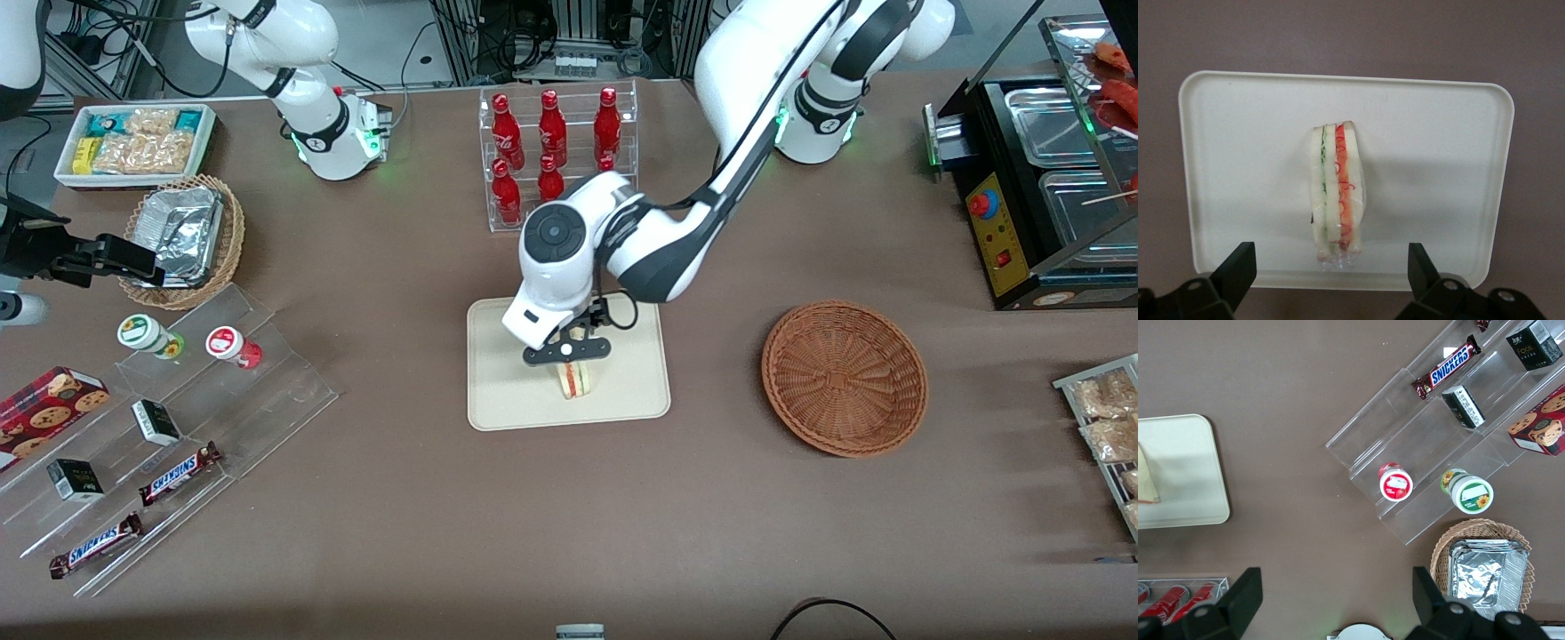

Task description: Place sandwich from basket to tray

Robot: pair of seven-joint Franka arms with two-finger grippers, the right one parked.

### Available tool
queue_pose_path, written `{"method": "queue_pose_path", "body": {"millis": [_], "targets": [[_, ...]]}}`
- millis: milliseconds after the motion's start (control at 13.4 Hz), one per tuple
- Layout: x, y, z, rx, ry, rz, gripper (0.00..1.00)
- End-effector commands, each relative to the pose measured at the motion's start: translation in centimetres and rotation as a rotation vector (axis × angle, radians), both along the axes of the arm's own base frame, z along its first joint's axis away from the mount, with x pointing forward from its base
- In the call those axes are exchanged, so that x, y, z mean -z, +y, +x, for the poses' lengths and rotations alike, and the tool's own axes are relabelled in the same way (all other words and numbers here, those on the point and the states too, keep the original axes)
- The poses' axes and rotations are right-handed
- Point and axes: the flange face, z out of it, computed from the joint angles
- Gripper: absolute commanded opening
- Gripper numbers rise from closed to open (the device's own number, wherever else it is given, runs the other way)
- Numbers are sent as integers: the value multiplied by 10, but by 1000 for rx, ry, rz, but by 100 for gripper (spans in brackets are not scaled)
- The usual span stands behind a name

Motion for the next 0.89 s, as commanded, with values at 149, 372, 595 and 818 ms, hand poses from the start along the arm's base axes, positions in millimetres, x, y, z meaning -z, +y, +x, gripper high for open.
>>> {"method": "queue_pose_path", "body": {"millis": [149, 372, 595, 818], "targets": [[-67, 91, 34, -57, 48, 51, 100], [-86, 146, 47, 36, 57, 39, 100], [-95, 209, 59, 77, 74, 28, 100], [-103, 265, 63, 111, 82, 32, 100]]}}
